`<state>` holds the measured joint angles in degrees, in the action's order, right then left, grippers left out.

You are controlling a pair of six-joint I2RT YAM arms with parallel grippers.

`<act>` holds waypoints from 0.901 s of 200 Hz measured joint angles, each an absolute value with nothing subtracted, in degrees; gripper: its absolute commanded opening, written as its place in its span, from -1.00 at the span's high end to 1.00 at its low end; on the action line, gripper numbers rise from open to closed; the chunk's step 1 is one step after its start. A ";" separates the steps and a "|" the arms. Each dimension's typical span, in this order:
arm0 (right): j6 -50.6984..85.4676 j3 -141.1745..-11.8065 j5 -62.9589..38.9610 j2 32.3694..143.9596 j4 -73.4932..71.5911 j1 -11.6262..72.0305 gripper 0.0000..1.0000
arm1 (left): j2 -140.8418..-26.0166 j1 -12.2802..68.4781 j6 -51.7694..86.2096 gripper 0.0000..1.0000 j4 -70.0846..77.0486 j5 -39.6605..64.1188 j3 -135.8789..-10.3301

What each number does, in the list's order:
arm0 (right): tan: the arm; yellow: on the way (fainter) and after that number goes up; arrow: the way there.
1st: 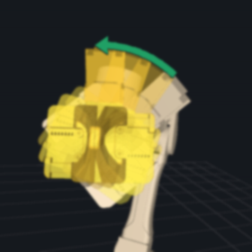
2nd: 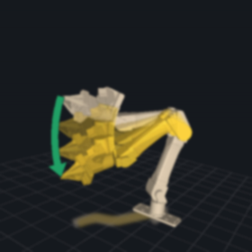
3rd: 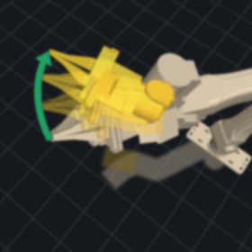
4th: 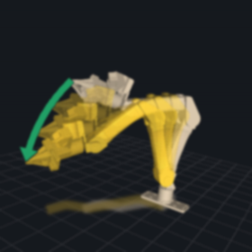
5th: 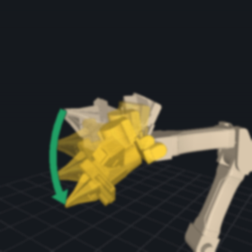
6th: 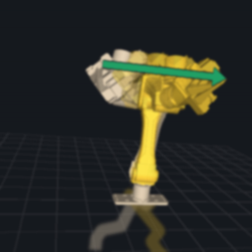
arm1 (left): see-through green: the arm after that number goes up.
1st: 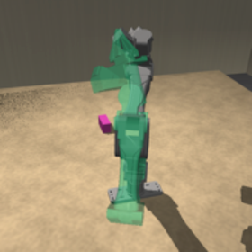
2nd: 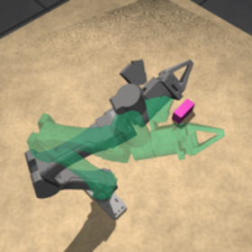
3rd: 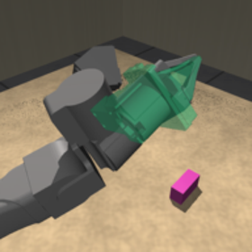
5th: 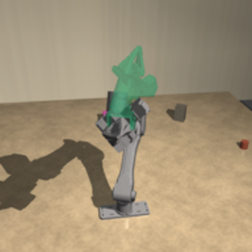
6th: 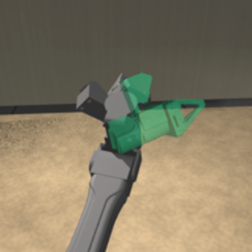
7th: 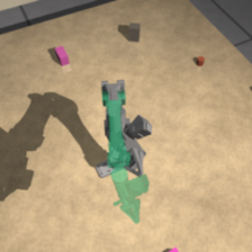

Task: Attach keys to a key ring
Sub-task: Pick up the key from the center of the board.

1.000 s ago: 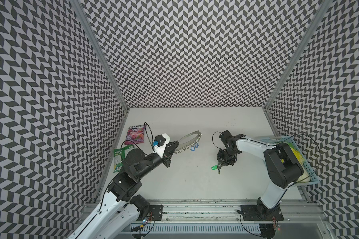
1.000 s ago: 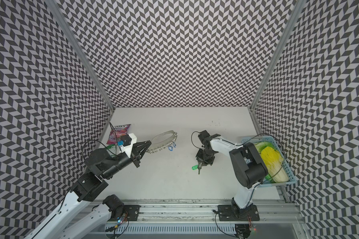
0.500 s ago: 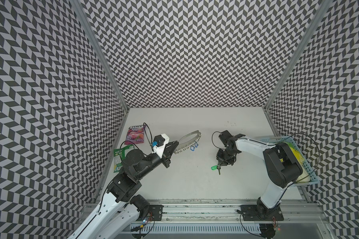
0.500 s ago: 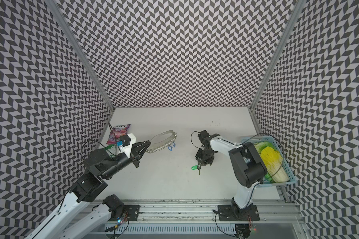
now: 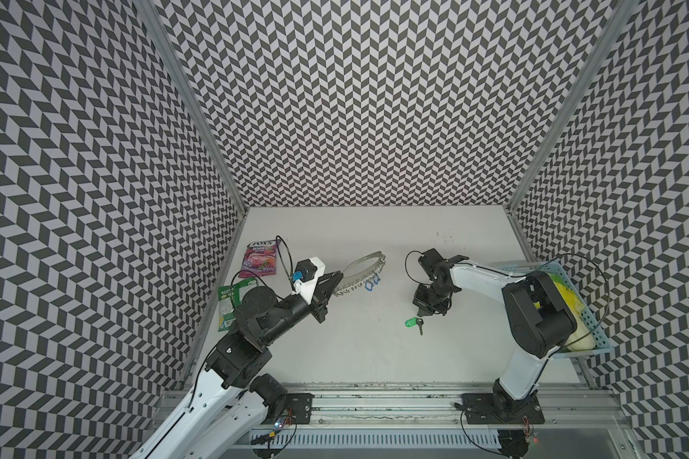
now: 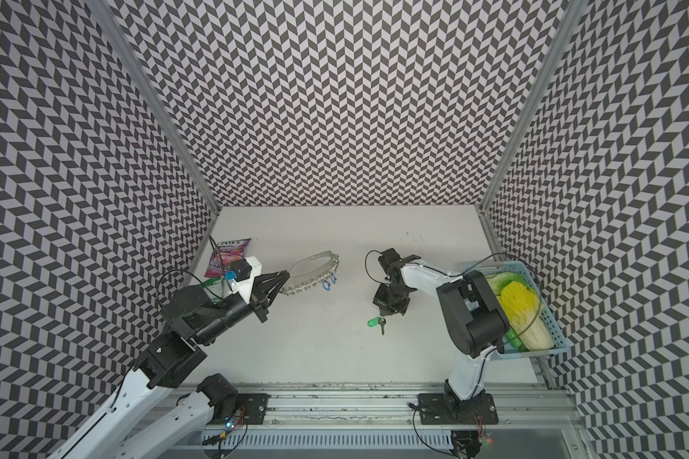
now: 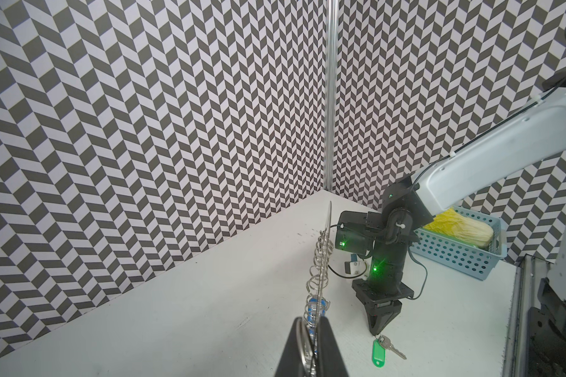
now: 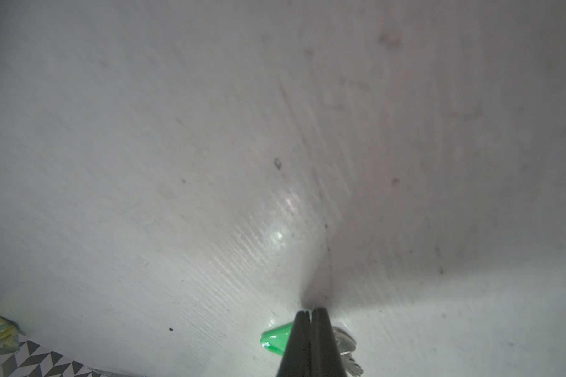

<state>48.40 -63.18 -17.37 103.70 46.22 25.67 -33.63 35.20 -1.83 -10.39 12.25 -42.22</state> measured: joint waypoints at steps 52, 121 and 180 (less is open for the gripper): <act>48.49 -62.87 -17.61 103.33 46.17 25.67 1.00 | -33.36 35.20 -1.83 1.00 -10.39 11.81 -42.22; 51.03 -64.34 -19.05 99.98 47.72 25.36 1.00 | -33.43 35.20 -1.83 1.00 -10.39 11.68 -42.22; 53.98 -69.84 -20.38 95.98 51.00 22.92 1.00 | -33.82 35.20 -1.80 1.00 -10.44 11.97 -42.22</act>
